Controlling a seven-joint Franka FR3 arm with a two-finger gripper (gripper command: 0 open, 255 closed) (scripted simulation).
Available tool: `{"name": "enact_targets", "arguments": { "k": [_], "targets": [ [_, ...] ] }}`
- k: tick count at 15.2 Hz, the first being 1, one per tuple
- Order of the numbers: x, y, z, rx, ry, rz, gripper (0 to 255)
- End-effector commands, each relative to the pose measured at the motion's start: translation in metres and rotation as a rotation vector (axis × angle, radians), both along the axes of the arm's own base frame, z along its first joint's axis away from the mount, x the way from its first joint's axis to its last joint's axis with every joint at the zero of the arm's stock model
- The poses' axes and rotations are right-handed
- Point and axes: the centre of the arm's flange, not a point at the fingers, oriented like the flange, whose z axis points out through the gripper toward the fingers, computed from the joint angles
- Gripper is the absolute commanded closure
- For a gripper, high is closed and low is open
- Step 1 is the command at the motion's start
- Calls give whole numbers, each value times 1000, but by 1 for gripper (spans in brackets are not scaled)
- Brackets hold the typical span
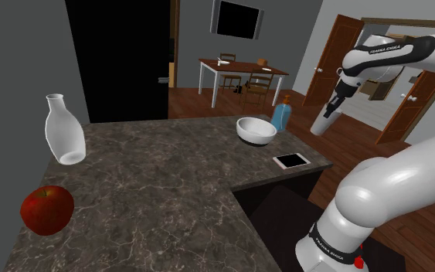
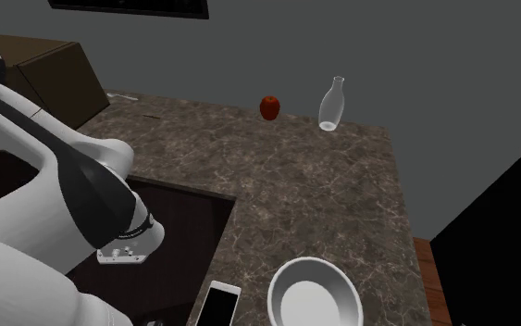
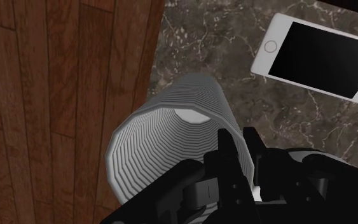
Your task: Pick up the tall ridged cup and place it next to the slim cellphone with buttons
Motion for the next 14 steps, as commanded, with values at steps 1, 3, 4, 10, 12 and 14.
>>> {"name": "enact_targets", "arguments": {
  "k": [1, 3, 4, 10, 12, 14],
  "targets": [
    [1, 0, -10, -1, 0, 0, 255],
    [1, 0, -21, -1, 0, 0, 255],
    [1, 0, -26, -1, 0, 0, 255],
    [1, 0, -57, -1, 0, 0, 255],
    [1, 0, -68, -1, 0, 0, 255],
    [1, 0, -79, -1, 0, 0, 255]
  ]
}}
